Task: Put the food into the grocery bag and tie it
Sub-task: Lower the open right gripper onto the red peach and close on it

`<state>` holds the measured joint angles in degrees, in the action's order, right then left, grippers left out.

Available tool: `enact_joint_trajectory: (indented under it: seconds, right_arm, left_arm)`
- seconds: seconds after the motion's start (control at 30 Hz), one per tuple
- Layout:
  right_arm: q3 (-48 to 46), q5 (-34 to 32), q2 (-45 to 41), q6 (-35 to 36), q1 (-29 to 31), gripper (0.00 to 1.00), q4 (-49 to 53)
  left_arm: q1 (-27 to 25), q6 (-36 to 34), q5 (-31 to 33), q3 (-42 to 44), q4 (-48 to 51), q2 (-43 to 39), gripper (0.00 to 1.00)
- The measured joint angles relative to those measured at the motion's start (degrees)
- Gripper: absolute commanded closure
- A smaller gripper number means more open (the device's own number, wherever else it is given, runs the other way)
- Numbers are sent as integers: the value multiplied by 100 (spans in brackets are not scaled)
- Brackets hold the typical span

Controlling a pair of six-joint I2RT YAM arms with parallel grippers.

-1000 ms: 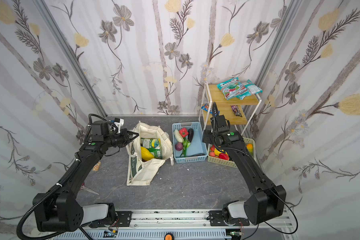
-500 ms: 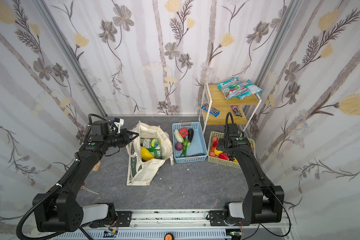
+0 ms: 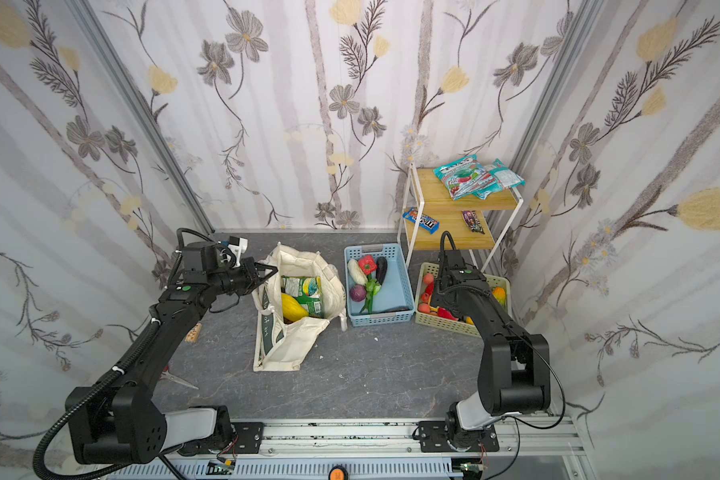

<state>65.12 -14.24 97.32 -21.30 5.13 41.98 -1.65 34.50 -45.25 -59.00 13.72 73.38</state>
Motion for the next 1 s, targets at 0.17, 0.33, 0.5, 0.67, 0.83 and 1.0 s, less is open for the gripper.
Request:
enact_joint_trajectory:
  seconds: [0.17,0.33,0.5,0.67,0.83,1.0]
  right_arm:
    - [184,-199,291,85,136,25,-2]
    - [186,-422,481,146,258,25,105]
    - [72,-595,555,149,330,26,129]
    - [48,-734,686,190,343,26,151]
    - [33,-813,811,192,350,26,157]
    - [33,-861,905,190,350,26,162]
  left_arm:
    - [9,0,2,28,-9,-13,100]
    - [22,0,4,79,-24,-50,100]
    - [22,0,4,116,-57,-72,100]
    - [22,24,4,127,-105,-72,100]
    - [22,26,4,149,-129,-72,100]
    - [26,26,4,203,-153,-74,100]
